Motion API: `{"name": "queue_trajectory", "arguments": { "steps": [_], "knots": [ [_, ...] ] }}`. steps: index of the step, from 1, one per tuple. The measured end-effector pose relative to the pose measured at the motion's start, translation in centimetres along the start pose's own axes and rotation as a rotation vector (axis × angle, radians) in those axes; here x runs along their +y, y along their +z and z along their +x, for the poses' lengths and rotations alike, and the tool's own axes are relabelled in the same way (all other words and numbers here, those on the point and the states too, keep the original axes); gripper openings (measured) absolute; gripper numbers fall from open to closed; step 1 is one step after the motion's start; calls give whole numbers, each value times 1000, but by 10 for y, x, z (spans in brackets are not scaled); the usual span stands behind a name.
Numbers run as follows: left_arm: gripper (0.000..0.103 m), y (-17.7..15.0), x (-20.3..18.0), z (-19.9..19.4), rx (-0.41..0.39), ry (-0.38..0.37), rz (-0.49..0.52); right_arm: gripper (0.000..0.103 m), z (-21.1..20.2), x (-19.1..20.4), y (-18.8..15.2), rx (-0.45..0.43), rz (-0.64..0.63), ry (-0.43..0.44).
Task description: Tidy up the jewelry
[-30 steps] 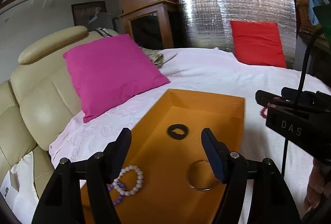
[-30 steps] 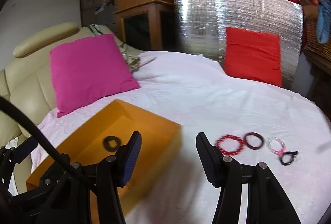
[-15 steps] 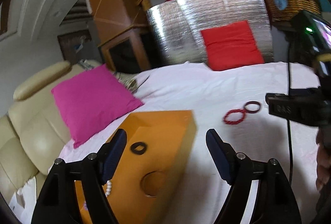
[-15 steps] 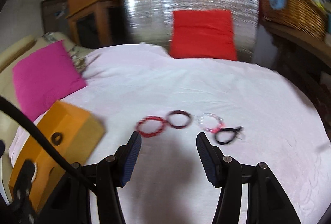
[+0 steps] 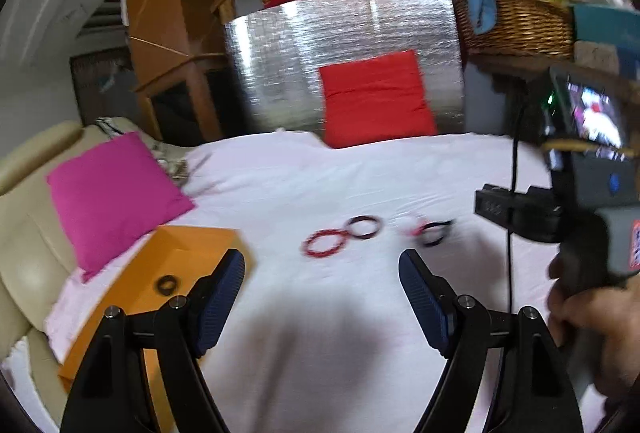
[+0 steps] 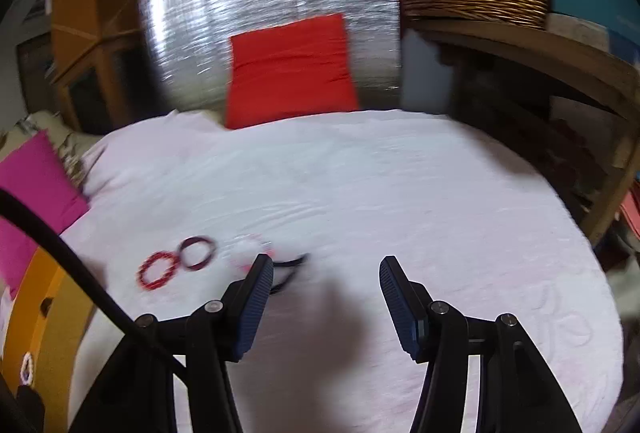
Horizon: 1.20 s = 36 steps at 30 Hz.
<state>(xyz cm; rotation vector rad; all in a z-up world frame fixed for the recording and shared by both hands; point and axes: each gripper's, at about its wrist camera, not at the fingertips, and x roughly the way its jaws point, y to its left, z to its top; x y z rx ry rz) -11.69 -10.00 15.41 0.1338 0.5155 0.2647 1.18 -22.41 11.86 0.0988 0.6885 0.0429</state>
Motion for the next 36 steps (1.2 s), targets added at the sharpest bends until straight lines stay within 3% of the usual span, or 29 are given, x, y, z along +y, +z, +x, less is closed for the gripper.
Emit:
{"name": "queue_trajectory", "arguments": {
  "steps": [6, 11, 17, 21, 24, 29, 36],
  "knots": [
    [81, 14, -22, 16, 27, -81, -49, 59, 5, -61, 8, 5, 122, -27],
    [81, 8, 4, 73, 151, -77, -156, 59, 20, -83, 8, 46, 206, 28],
    [81, -12, 43, 134, 328, -59, -170, 57, 48, -57, 2, 135, 200, 152],
    [81, -14, 63, 150, 372, -104, -169, 57, 66, -33, -2, 192, 215, 212],
    [81, -20, 72, 159, 428, -190, -190, 55, 81, -18, -2, 240, 277, 266],
    [81, -27, 75, 162, 462, -232, -150, 55, 100, -12, -5, 299, 390, 297],
    [81, -35, 77, 158, 482, -268, -111, 50, 128, -10, -6, 341, 519, 273]
  ]
}}
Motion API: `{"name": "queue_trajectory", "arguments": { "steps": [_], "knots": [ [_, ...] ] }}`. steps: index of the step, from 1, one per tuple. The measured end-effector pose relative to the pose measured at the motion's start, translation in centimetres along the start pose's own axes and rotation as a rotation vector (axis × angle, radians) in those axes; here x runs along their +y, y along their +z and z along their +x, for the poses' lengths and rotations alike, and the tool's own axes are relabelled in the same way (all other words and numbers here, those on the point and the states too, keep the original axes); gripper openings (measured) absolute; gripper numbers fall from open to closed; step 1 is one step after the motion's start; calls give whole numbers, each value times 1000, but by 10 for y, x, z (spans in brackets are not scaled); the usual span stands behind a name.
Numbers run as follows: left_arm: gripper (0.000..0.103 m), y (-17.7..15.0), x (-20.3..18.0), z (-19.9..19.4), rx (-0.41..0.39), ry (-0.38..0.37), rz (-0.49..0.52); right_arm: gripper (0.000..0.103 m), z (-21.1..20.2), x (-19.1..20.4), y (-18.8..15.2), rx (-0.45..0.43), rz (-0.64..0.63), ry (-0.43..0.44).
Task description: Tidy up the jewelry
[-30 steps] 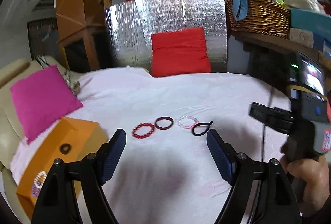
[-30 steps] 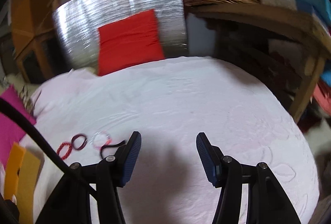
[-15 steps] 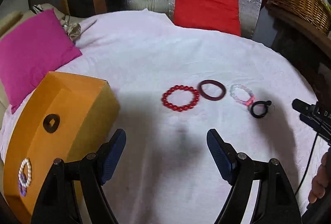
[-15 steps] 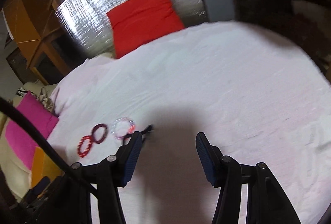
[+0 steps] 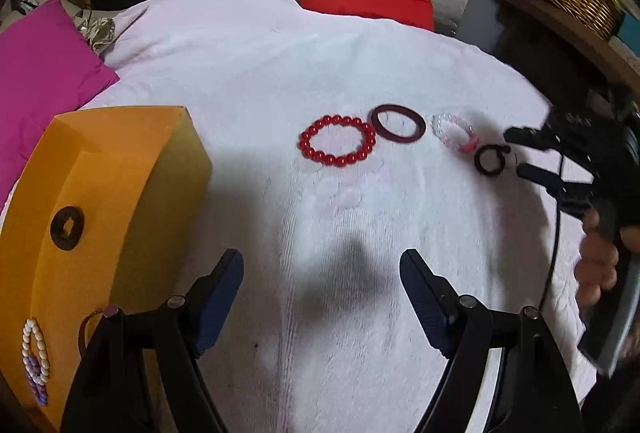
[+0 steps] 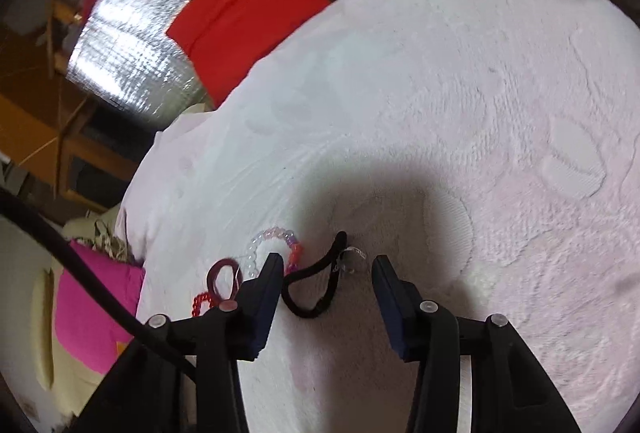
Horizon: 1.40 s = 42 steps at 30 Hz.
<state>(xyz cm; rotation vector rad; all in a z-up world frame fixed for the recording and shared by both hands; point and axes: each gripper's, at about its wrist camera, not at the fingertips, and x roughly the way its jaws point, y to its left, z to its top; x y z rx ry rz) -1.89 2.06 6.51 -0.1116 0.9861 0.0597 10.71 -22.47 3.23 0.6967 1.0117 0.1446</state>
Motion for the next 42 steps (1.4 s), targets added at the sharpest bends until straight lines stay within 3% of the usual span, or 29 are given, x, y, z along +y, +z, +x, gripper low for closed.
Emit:
{"name": "queue_trajectory", "arguments": {
  "steps": [5, 16, 20, 21, 35, 42],
  "knots": [
    [81, -7, 4, -3, 4, 4, 18, 39, 13, 1, 0, -15, 61, -12],
    [81, -11, 15, -9, -4, 6, 11, 39, 24, 13, 2, -59, 53, -79],
    [81, -11, 12, -9, -4, 4, 22, 19, 27, 16, 0, -70, 24, -127],
    [81, -11, 12, -8, -4, 2, 21, 18, 27, 16, 1, -67, 23, -131],
    [81, -6, 8, -4, 2, -8, -5, 18, 4, -21, 3, 40, 112, -20],
    [81, 5, 3, 4, -6, -53, -24, 18, -14, -31, -13, 92, 75, -53]
  ]
}}
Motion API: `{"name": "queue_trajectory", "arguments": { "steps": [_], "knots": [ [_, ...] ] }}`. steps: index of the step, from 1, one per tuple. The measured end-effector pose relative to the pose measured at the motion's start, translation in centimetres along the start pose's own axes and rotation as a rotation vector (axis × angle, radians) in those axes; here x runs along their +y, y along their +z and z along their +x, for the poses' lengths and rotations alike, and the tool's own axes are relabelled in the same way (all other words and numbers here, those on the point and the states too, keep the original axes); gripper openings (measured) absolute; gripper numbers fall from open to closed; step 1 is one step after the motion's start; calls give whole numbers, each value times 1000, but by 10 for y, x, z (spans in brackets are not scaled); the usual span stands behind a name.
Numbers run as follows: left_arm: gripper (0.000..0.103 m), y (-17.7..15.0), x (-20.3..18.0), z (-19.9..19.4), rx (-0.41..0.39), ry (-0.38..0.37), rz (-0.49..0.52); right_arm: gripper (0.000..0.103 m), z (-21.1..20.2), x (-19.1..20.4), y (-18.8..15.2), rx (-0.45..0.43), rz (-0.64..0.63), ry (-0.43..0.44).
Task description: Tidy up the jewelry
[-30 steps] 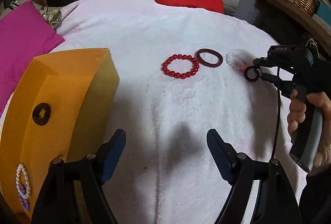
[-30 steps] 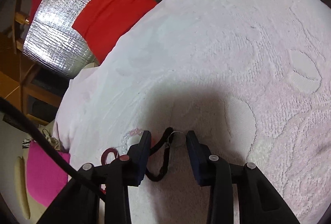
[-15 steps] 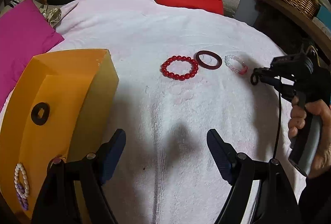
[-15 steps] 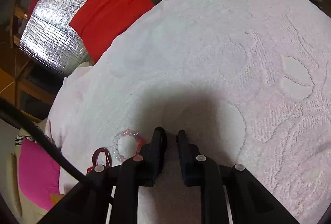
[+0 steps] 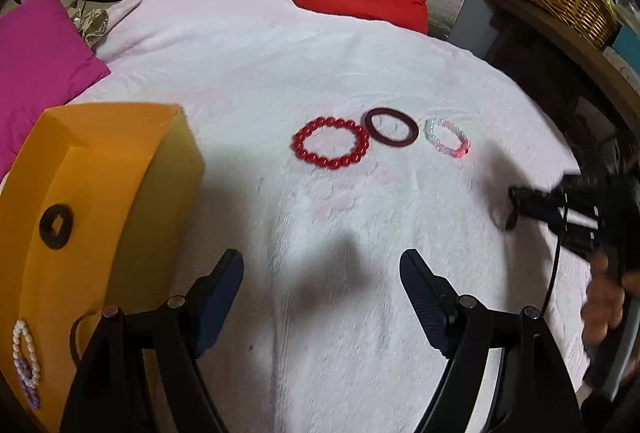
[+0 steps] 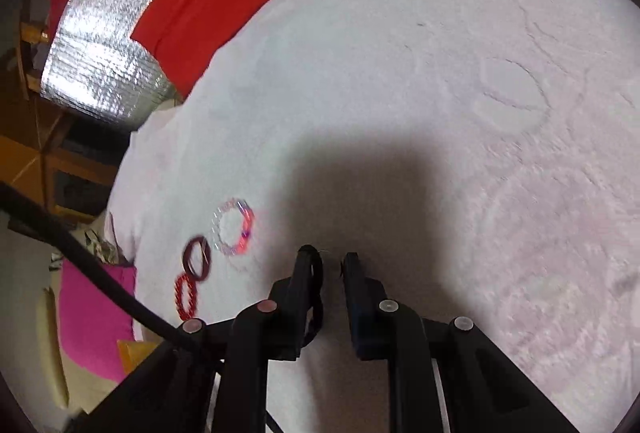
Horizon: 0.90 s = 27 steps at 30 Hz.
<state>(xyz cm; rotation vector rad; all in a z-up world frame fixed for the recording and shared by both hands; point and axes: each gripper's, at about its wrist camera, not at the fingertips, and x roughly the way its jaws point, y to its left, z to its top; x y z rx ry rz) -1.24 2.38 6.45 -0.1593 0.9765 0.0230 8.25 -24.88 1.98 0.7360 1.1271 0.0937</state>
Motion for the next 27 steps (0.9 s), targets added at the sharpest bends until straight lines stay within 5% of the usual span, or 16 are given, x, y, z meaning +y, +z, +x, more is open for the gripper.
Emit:
{"name": "queue_trajectory", "arguments": {
  "steps": [9, 27],
  "knots": [
    [81, 31, -9, 25, -48, 5, 1, 18, -5, -4, -13, 25, -58, -20],
    [81, 60, -1, 83, -9, 42, -65, 18, -6, -6, -16, 27, -82, -15]
  ]
}}
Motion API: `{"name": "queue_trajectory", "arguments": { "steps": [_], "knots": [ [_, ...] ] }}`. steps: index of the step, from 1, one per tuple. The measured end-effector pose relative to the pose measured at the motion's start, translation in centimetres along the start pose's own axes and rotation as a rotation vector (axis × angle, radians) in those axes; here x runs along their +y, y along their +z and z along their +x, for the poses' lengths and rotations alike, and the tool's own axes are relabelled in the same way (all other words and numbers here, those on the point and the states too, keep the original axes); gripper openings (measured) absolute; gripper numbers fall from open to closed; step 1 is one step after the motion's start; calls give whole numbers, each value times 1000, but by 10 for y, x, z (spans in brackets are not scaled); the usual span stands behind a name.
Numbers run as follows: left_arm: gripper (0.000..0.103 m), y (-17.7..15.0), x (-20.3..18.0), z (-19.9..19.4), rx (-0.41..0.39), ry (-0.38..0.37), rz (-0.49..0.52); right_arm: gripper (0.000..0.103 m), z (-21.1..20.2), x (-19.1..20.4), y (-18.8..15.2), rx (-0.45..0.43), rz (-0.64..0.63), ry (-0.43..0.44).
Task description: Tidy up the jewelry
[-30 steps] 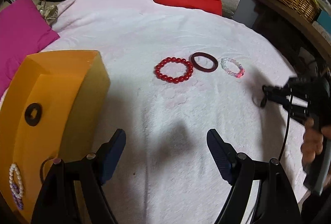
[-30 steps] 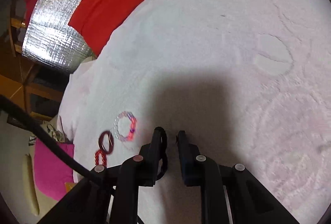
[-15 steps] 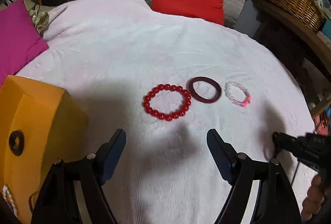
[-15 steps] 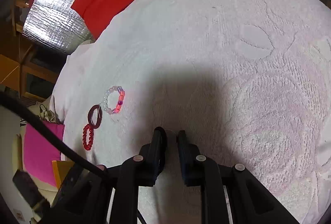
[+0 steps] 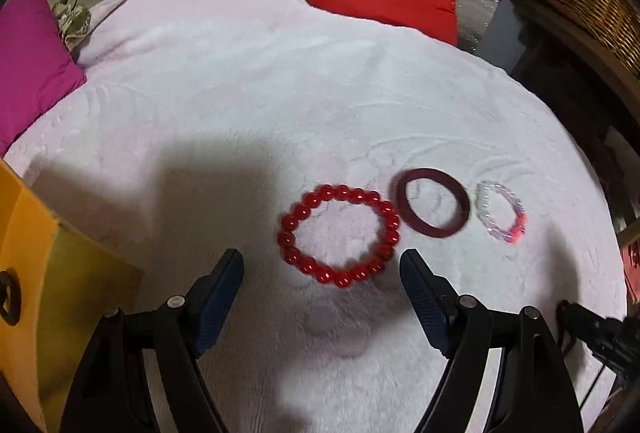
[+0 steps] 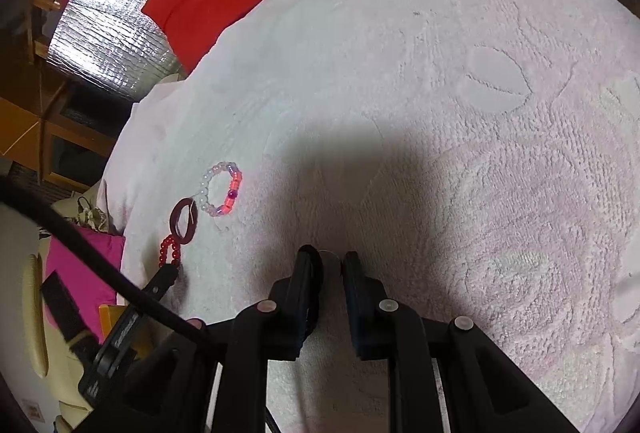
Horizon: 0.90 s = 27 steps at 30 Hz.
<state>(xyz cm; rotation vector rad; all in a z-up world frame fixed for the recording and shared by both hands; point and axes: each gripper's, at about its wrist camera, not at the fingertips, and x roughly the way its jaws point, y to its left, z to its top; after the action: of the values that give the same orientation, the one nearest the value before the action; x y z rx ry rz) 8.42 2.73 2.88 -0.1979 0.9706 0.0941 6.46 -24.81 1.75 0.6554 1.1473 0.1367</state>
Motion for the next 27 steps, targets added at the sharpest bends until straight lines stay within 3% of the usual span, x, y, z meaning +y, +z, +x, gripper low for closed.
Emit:
{"name": "queue_trajectory", "arguments": {
  "steps": [9, 11, 14, 16, 18, 21, 27],
  "knots": [
    [81, 3, -13, 5, -42, 23, 47, 19, 1, 4, -2, -4, -42, -13],
    [74, 1, -17, 4, -50, 19, 63, 19, 1, 3, -2, -1, -41, -9],
    [55, 1, -24, 2, -65, 14, 89, 19, 1, 3, -1, 2, -46, -7],
    [36, 1, -26, 1, -69, -4, 98, 19, 0, 3, -1, 3, -47, -7],
    [23, 0, -28, 1, -68, -17, 104, 19, 0, 3, -1, 4, -46, -7],
    [11, -4, -31, -2, -63, -32, 123, 19, 0, 2, -2, 6, -44, -5],
    [10, -15, -36, -13, -24, -93, 151, 19, 0, 2, 0, 14, -41, -5]
  ]
}}
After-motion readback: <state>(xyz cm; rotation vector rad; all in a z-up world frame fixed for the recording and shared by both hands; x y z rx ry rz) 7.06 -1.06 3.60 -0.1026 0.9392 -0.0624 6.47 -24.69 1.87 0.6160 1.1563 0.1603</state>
